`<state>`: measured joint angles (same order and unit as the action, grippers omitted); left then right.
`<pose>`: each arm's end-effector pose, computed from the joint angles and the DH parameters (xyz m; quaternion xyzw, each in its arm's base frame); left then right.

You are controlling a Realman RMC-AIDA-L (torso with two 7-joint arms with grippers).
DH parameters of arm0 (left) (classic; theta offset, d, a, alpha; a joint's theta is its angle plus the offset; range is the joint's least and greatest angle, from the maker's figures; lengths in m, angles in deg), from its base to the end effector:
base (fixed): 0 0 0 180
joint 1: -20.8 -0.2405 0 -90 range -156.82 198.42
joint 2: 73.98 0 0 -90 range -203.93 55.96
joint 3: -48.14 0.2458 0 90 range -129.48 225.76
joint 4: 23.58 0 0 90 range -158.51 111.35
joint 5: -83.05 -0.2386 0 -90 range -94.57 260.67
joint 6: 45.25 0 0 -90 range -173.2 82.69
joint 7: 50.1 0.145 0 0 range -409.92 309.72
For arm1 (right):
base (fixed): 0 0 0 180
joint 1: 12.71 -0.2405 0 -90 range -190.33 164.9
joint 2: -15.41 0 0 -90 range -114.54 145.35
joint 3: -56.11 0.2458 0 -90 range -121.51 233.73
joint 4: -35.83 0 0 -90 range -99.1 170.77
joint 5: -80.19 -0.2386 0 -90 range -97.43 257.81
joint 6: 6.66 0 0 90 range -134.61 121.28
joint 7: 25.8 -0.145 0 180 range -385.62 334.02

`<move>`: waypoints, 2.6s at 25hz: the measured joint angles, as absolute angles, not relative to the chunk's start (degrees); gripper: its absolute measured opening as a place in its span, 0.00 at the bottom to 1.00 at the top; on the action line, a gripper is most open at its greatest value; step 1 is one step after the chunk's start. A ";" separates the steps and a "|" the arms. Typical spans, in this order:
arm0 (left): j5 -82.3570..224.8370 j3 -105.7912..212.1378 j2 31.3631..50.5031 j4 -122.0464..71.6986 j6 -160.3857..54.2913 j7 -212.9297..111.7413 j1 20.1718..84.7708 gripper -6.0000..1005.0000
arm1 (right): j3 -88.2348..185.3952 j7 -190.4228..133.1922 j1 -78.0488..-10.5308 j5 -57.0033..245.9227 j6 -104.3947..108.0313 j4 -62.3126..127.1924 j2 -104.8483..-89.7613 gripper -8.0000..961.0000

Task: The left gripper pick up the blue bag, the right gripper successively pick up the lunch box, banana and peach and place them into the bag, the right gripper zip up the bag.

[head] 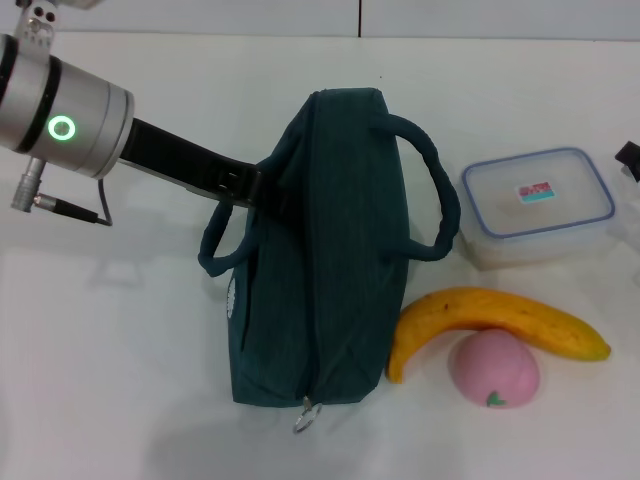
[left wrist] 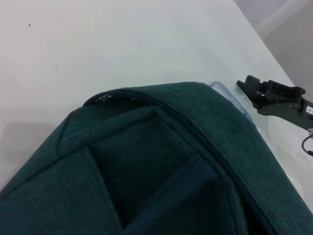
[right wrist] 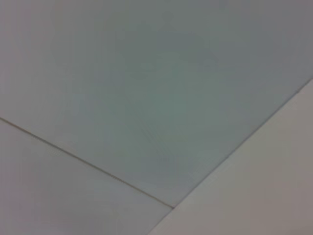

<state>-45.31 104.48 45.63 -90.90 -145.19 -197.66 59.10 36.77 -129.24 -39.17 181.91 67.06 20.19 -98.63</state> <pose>-0.1561 0.3751 0.0354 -0.8818 -0.4690 -0.0442 0.0231 0.3627 0.3420 0.0279 -0.6336 0.5956 0.4333 0.2368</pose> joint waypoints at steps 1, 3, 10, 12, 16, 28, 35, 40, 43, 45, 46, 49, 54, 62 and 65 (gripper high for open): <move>-45.32 104.48 45.63 -90.90 -145.19 -197.66 59.11 0.06 | 36.77 -129.20 -38.93 181.90 66.90 20.19 -98.63 0.30; -45.32 104.48 45.63 -90.90 -145.19 -197.67 59.12 0.06 | 36.77 -129.18 -38.35 181.88 66.75 20.19 -98.63 0.32; -45.37 104.54 45.63 -90.91 -145.19 -197.66 59.12 0.06 | 36.91 -129.33 -35.56 180.14 66.50 20.75 -98.98 0.35; -45.43 104.61 45.63 -90.91 -145.18 -197.61 59.12 0.06 | 36.91 -129.36 -34.82 178.90 66.65 20.86 -99.38 0.36; -45.40 105.24 45.58 -90.91 -145.19 -197.30 59.13 0.06 | 36.90 -129.34 -34.57 176.95 67.08 23.50 -99.68 0.37; -45.26 105.90 45.63 -90.82 -145.18 -195.97 58.16 0.06 | 35.43 -128.88 -35.89 177.37 67.88 25.10 -99.46 0.40; -45.26 105.88 45.64 -90.82 -145.19 -195.81 57.98 0.06 | 34.82 -129.06 -37.06 177.02 67.77 25.41 -99.84 0.52; -45.26 105.88 45.64 -90.82 -145.19 -195.81 57.77 0.06 | 35.33 -129.15 -38.08 174.94 67.55 26.43 -99.92 0.62; -45.26 105.88 45.64 -90.82 -145.19 -195.81 57.60 0.06 | 35.34 -129.15 -38.04 173.09 67.53 27.34 -99.97 0.73; -45.26 105.88 45.64 -90.82 -145.18 -195.82 57.55 0.06 | 35.16 -129.17 -38.07 172.86 67.53 27.97 -99.98 0.82; -45.27 105.88 45.64 -90.82 -145.18 -195.82 57.54 0.06 | 35.06 -129.18 -38.09 172.87 67.53 28.13 -99.99 0.86; -45.27 105.88 45.64 -90.82 -145.19 -195.82 57.54 0.06 | 34.79 -129.19 -38.21 173.10 67.36 28.80 -99.99 0.89; -45.27 105.88 45.63 -90.82 -145.19 -195.82 57.71 0.06 | 34.66 -129.22 -38.27 173.36 67.40 29.83 -100.07 0.89; -45.27 105.88 45.63 -90.82 -145.19 -195.49 57.69 0.06 | 34.86 -129.25 -37.91 173.00 67.97 29.86 -100.26 0.87; -45.27 105.88 45.63 -90.82 -145.19 -195.48 57.62 0.06 | 35.28 -129.25 -37.71 172.85 67.99 29.94 -100.26 0.87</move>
